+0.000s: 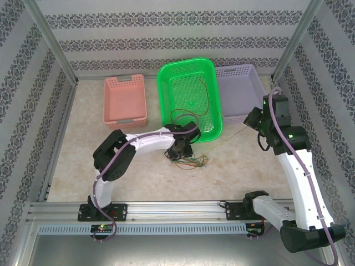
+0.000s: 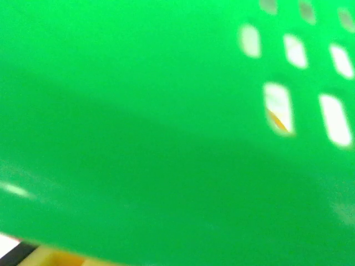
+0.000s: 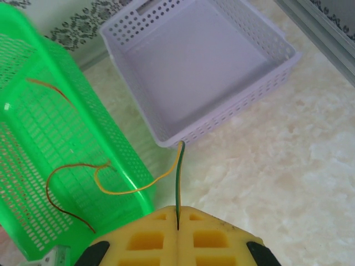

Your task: Untangle the cables

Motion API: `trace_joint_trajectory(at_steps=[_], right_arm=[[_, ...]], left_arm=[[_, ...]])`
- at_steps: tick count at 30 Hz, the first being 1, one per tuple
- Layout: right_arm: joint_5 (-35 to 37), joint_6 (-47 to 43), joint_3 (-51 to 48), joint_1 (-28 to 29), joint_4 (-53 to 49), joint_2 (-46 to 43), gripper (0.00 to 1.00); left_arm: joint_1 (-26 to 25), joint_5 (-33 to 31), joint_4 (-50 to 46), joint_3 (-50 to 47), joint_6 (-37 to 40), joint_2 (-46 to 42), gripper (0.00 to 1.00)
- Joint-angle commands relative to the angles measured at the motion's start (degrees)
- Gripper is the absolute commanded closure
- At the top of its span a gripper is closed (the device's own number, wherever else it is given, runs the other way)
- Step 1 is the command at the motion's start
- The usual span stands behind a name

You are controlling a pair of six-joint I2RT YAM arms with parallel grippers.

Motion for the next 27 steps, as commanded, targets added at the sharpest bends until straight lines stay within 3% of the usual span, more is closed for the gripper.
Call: trace_joint_trajectory(at_steps=[1,6,11,15,18,22,27], right_arm=[[-1.38,-0.99,1.24,-0.32,1.22,0.44,1.00],[-2.46,-1.04,0.79,-0.32,1.54,0.63,1.00],[-2.27,-1.20,0.77,-0.28,1.03,-0.32,1.00],[-1.97,-1.82,0.66,-0.33,-0.32,-1.68,1.00],[-2.45,-1.80,-0.84,-0.24,-0.79,-2.98,1.00],[-3.03,-1.61,-3.20,-0.23,-1.19,-4.56,1.00],[-4.40,-1.88,-5.00,-0.23,-1.53,-5.24,1.00]], left_arm=[[-0.26,-5.94,-5.14,3.00,1.38,-2.09,0.55],[-0.25,-8.58,-9.65,10.40,3.24,-0.92,0.54],[-0.23,-8.75,-7.87,10.27,3.95,-2.32,0.49],[-0.60,-12.45,-12.94,6.74,-1.11,-9.92,0.33],[-0.47,-8.07,-12.80,-0.97,-7.54,-16.03,0.31],[-0.93,-2.21,-0.43,-16.63,-16.40,-23.89,0.33],[-0.64,-2.72,28.68,-36.12,-19.77,-28.29,0.35]])
